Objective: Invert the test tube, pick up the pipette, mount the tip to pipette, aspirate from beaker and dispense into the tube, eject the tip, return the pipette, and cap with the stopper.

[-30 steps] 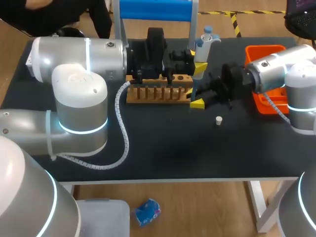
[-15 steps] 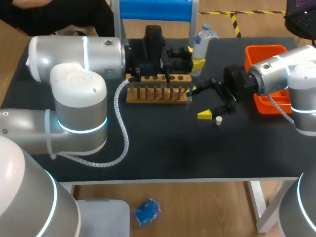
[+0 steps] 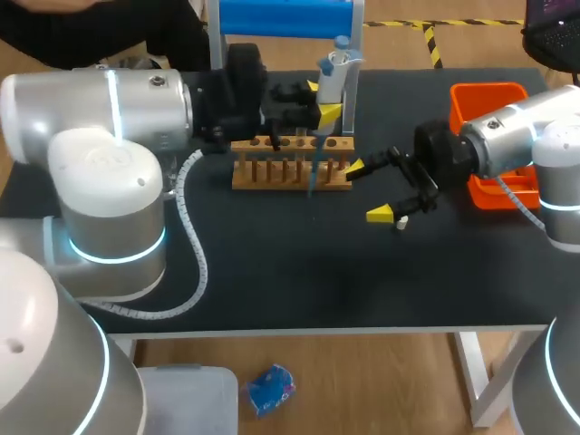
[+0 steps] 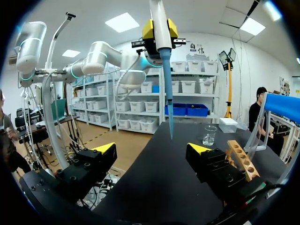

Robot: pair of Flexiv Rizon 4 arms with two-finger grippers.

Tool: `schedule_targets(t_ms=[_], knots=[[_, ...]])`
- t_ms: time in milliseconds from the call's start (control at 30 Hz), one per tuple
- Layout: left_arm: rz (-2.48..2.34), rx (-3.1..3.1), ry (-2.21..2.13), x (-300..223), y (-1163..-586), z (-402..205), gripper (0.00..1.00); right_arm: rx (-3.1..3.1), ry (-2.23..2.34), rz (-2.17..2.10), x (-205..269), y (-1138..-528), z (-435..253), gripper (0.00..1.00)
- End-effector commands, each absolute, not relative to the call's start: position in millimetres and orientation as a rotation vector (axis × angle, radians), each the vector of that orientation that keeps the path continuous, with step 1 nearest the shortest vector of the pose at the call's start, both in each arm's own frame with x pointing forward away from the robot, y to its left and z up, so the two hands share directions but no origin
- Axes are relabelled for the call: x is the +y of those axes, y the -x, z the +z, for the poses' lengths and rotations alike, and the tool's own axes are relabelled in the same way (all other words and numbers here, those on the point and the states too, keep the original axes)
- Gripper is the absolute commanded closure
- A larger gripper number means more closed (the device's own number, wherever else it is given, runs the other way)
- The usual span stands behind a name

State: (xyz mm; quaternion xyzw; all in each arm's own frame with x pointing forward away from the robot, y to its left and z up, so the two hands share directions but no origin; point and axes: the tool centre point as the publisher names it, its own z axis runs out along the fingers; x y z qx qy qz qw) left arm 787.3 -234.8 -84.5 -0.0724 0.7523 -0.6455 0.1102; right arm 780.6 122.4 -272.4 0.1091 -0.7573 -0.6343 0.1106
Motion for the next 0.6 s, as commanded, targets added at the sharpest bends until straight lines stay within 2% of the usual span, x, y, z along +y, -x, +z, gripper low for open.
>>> schedule_targets(t_ms=[33, 267, 600], knots=[[-1.899, 2.217, 0.207, -228.9, -786.9, -82.5, 1.00, -2.229, -0.319, -1.863, 122.4, -779.6, -271.7, 0.00], [-1.899, 2.217, 0.208, -226.7, -789.2, -83.0, 1.00, -2.229, -0.319, -1.863, 122.4, -779.6, -271.7, 0.00], [-1.847, 2.170, 0.224, -158.0, -802.6, -82.0, 1.00, -2.410, -0.323, -1.814, 161.6, -785.4, -261.4, 0.00]])
